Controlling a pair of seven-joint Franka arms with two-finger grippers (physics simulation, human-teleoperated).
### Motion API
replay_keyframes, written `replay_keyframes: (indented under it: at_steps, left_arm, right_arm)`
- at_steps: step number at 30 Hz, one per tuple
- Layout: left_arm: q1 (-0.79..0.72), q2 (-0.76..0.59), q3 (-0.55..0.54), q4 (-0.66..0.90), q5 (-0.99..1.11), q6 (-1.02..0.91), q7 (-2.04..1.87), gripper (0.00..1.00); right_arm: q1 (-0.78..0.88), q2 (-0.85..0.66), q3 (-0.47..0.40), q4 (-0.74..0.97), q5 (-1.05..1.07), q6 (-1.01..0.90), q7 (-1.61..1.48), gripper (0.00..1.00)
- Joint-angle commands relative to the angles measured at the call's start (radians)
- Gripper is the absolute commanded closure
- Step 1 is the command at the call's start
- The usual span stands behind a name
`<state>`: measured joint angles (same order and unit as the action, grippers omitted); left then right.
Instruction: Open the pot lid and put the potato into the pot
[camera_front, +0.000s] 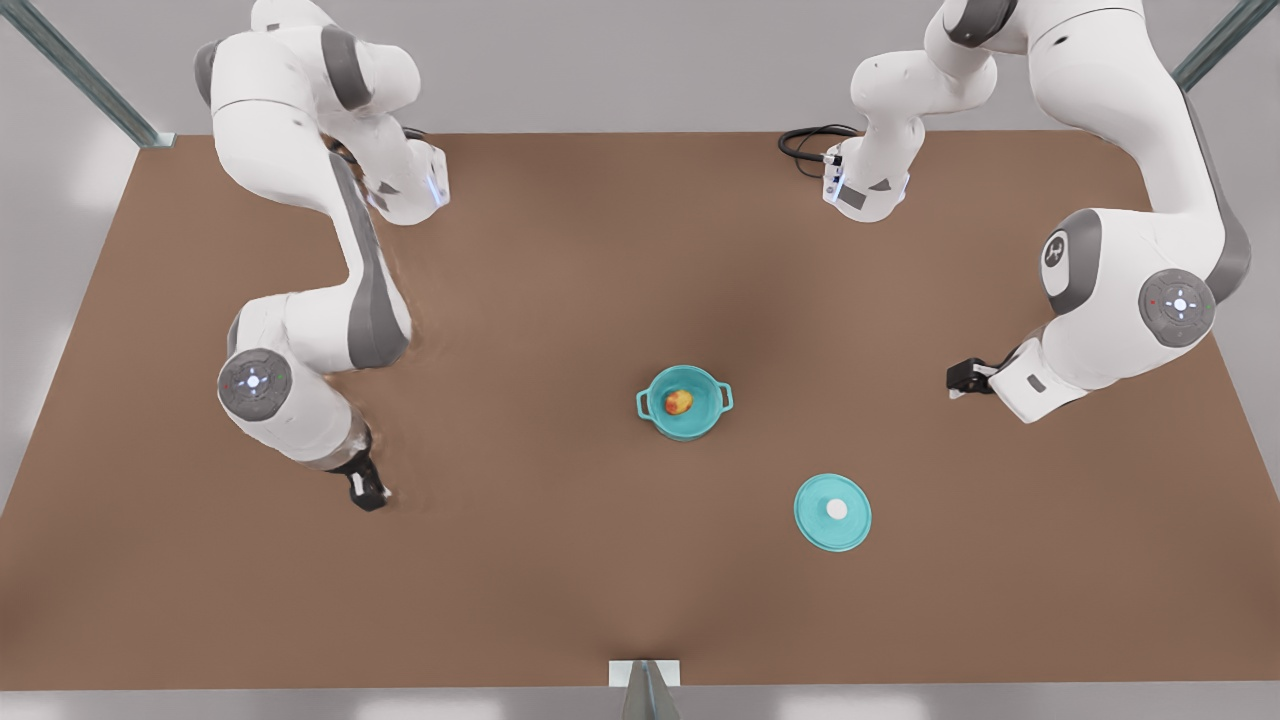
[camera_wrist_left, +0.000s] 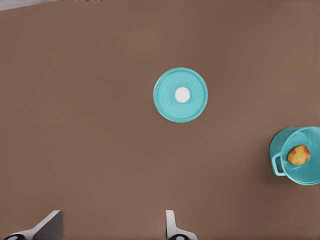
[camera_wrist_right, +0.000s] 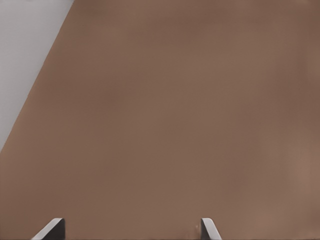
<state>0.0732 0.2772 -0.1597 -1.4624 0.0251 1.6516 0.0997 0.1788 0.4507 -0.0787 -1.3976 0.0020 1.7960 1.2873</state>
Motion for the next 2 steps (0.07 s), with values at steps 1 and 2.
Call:
replay_keyframes:
  at_steps: [1, 2]
  left_arm:
    - [0.000, -0.001, 0.000, 0.000, -0.002, 0.011, 0.015, 0.00]
    - [-0.001, -0.001, -0.001, 0.000, -0.002, 0.011, 0.015, 0.00]
  right_arm:
    - [-0.117, -0.110, 0.000, -0.173, -0.013, -0.058, -1.059, 0.00]
    - [-0.128, -0.133, -0.001, -0.186, -0.013, -0.064, -1.103, 0.00]
